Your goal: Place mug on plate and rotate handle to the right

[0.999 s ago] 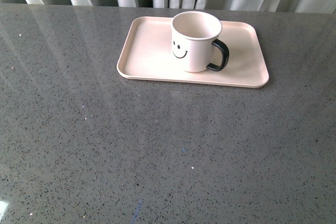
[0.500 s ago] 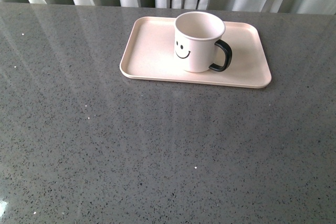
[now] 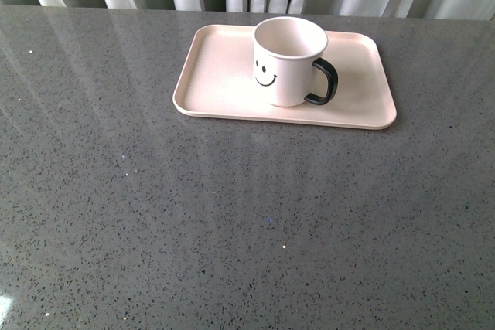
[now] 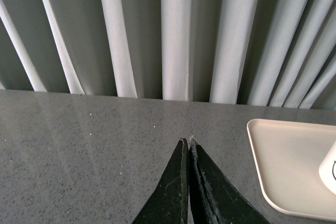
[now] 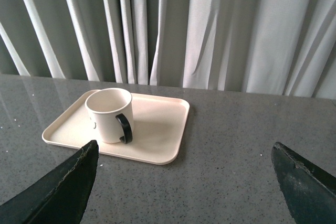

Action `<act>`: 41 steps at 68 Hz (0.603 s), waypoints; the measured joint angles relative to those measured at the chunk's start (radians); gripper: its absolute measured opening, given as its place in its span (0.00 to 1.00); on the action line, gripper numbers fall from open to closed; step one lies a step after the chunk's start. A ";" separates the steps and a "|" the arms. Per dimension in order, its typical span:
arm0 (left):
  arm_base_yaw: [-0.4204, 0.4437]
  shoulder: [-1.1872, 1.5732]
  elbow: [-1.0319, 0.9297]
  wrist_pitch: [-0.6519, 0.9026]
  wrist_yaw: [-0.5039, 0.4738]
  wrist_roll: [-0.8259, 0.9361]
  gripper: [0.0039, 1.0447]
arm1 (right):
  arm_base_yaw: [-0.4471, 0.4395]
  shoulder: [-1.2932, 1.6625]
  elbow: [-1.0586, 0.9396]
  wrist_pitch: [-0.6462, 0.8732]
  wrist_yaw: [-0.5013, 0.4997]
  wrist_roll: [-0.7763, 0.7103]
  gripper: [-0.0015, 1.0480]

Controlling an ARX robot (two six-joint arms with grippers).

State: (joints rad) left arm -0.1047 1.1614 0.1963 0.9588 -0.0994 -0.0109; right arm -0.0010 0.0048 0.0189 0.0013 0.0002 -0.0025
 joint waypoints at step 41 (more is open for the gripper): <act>0.100 -0.419 -0.176 -0.245 0.100 0.001 0.01 | 0.000 0.000 0.000 0.000 0.000 0.000 0.91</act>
State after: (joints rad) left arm -0.0044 0.7422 0.0200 0.7143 0.0002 -0.0097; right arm -0.0010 0.0048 0.0189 0.0013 -0.0002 -0.0025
